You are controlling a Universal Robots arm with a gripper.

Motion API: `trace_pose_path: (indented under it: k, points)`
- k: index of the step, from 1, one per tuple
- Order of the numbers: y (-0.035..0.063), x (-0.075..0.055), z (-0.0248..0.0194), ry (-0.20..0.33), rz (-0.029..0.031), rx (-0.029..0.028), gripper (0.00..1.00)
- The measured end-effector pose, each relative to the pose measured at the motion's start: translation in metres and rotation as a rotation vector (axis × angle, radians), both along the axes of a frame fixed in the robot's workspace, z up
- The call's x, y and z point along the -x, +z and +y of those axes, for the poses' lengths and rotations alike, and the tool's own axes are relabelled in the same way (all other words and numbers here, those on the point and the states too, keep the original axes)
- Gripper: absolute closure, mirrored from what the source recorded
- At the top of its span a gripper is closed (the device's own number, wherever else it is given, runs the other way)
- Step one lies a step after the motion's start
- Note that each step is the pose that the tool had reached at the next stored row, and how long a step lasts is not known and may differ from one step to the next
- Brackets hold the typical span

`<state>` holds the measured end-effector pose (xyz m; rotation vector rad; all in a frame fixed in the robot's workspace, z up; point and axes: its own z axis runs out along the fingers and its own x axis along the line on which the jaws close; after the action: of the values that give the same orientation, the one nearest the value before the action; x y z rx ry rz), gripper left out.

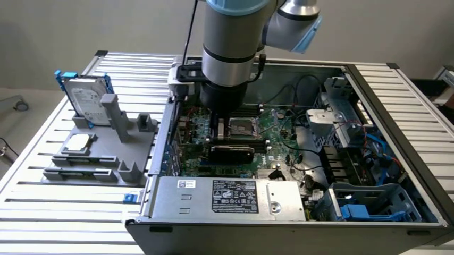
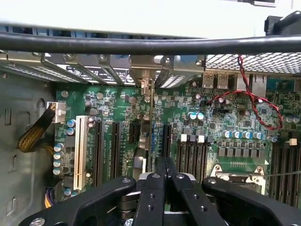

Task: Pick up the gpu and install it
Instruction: 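Insert the gpu into the slot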

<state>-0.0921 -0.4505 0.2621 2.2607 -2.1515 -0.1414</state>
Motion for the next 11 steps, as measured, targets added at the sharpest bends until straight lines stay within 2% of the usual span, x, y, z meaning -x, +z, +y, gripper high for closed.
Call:
trace_pose_path:
  k: [4, 7, 11]
  points:
    - [-0.0005, 0.0004, 0.0000, 0.000, 0.0116, 0.0000, 0.87]
    - [-0.0007, 0.0005, 0.0000, 0.000, 0.0200, 0.0032, 0.87]
    - [-0.0010, 0.0005, -0.0002, 0.000, 0.0217, 0.0058, 0.87]
